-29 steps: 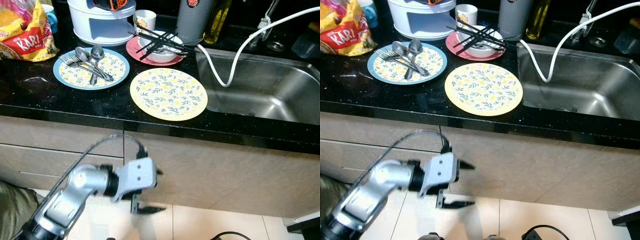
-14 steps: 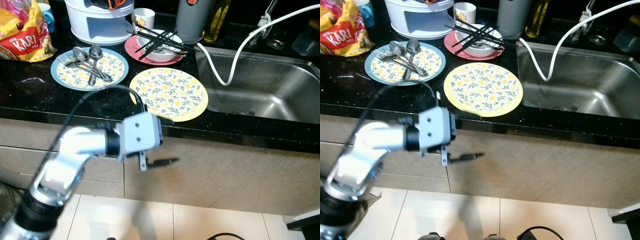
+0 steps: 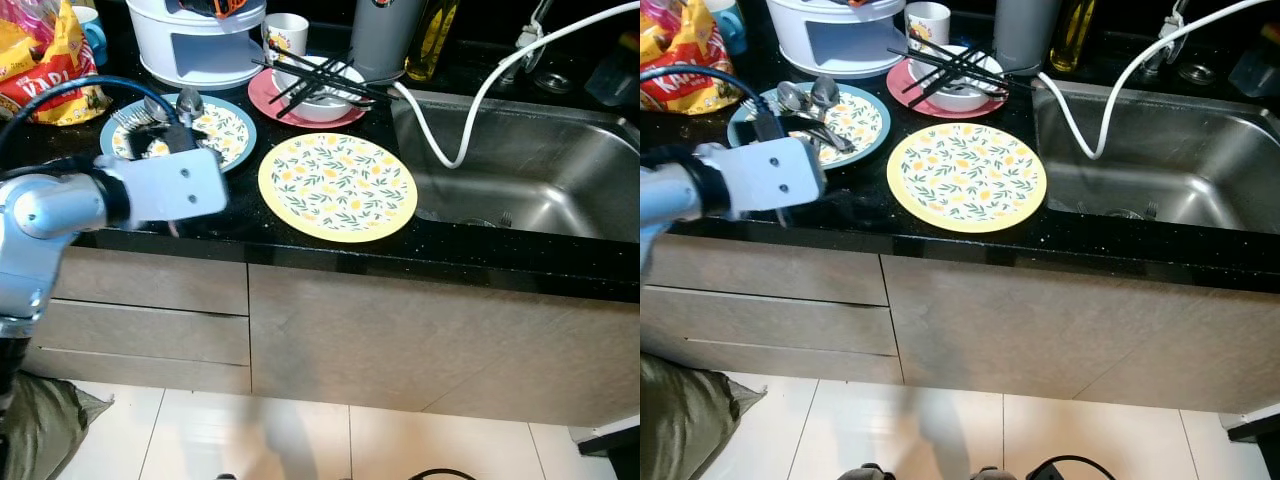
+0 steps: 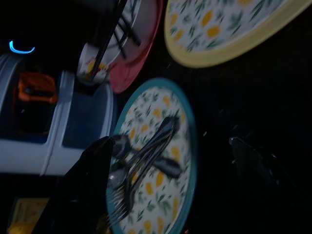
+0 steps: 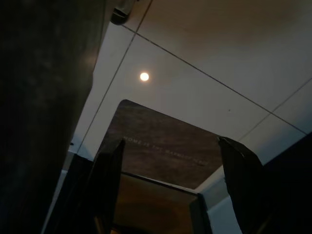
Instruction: Kitchen organization
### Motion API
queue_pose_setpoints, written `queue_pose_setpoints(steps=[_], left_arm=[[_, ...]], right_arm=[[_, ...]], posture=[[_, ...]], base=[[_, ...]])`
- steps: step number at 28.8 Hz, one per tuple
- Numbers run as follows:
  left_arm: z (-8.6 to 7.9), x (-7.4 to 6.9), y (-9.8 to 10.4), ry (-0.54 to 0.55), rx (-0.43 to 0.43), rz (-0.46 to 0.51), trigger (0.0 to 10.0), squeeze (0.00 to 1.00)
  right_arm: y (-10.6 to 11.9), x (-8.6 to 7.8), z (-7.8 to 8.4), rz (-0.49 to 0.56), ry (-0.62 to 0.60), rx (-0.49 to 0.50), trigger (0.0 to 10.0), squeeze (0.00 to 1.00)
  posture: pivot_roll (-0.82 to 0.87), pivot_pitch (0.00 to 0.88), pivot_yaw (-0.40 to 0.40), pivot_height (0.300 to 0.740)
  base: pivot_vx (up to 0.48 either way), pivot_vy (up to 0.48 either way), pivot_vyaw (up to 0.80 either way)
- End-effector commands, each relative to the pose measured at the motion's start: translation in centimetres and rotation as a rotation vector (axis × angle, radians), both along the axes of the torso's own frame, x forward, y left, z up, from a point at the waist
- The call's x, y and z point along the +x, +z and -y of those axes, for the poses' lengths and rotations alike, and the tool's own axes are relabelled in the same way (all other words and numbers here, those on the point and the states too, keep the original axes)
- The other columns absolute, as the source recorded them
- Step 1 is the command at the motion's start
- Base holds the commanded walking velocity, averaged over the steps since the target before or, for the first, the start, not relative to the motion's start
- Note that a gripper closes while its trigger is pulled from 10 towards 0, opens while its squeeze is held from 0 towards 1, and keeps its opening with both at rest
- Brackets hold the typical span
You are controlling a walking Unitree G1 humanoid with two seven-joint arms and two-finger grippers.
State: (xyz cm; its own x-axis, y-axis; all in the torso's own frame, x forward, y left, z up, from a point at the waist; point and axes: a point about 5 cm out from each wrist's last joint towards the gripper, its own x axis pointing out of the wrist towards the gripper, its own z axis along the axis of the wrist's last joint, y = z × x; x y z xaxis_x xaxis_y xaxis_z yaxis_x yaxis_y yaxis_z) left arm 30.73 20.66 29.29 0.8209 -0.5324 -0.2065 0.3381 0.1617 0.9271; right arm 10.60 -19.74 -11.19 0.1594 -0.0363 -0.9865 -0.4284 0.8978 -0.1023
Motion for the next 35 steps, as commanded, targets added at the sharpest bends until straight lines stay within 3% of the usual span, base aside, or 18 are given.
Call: queue_pose_setpoints(steps=[1,4,6,10,13,17,19,22,30,35], left_arm=[[-0.2,0.0,0.4,-0.006,0.042,0.037,10.0,0.0],[-0.1,0.2,0.4,-0.02,0.037,0.061,10.0,0.0],[0.9,0.7,1.2,-0.099,-0.022,0.154,10.0,0.0],[1.6,0.8,1.5,-0.141,-0.051,0.17,10.0,0.0],[3.2,0.9,1.8,-0.258,-0.11,0.168,10.0,0.0],[3.4,1.1,1.4,-0.286,-0.09,0.126,10.0,0.0],[3.6,1.1,0.6,-0.335,-0.054,0.05,10.0,0.0],[3.6,1.2,0.3,-0.352,-0.023,0.036,10.0,0.0],[5.0,1.7,1.2,-0.41,0.013,0.168,10.0,0.0],[5.4,1.8,1.4,-0.444,0.012,0.177,10.0,0.0]], right_arm=[[-0.2,-0.9,0.3,-0.029,-0.003,-0.009,10.0,0.0],[-0.2,-0.9,0.4,-0.03,-0.002,-0.011,10.0,0.0],[-0.2,-1.0,0.6,-0.032,-0.003,-0.016,10.0,0.0],[-0.2,-1.1,0.6,-0.033,-0.004,-0.018,10.0,0.0],[-0.2,-1.3,0.8,-0.04,-0.001,-0.026,10.0,0.0],[-0.2,-1.4,0.9,-0.043,0.0,-0.029,10.0,0.0],[-0.3,-1.7,1.0,-0.051,0.003,-0.033,10.0,0.0],[-0.3,-1.8,1.0,-0.055,0.005,-0.033,10.0,0.0],[-0.3,-2.1,1.0,-0.062,0.011,-0.033,10.0,0.0],[-0.3,-2.2,1.0,-0.062,0.011,-0.035,10.0,0.0]], posture=[[0.12,0.106,-0.061,0.74],[0.12,0.109,-0.061,0.74],[0.11,0.113,-0.065,0.74],[0.11,0.116,-0.066,0.74],[0.09,0.132,-0.07,0.74],[0.09,0.137,-0.071,0.74],[0.09,0.149,-0.075,0.74],[0.09,0.153,-0.075,0.74],[0.09,0.166,-0.066,0.74],[0.08,0.176,-0.064,0.74]], base=[[0.0,0.0,0.0],[0.0,0.0,0.0],[0.0,0.0,0.0],[0.0,0.0,0.0],[0.0,0.0,0.0],[0.0,0.0,0.0],[0.0,0.0,0.0],[0.0,0.0,0.0],[0.0,0.0,0.0],[0.0,0.0,0.0]])
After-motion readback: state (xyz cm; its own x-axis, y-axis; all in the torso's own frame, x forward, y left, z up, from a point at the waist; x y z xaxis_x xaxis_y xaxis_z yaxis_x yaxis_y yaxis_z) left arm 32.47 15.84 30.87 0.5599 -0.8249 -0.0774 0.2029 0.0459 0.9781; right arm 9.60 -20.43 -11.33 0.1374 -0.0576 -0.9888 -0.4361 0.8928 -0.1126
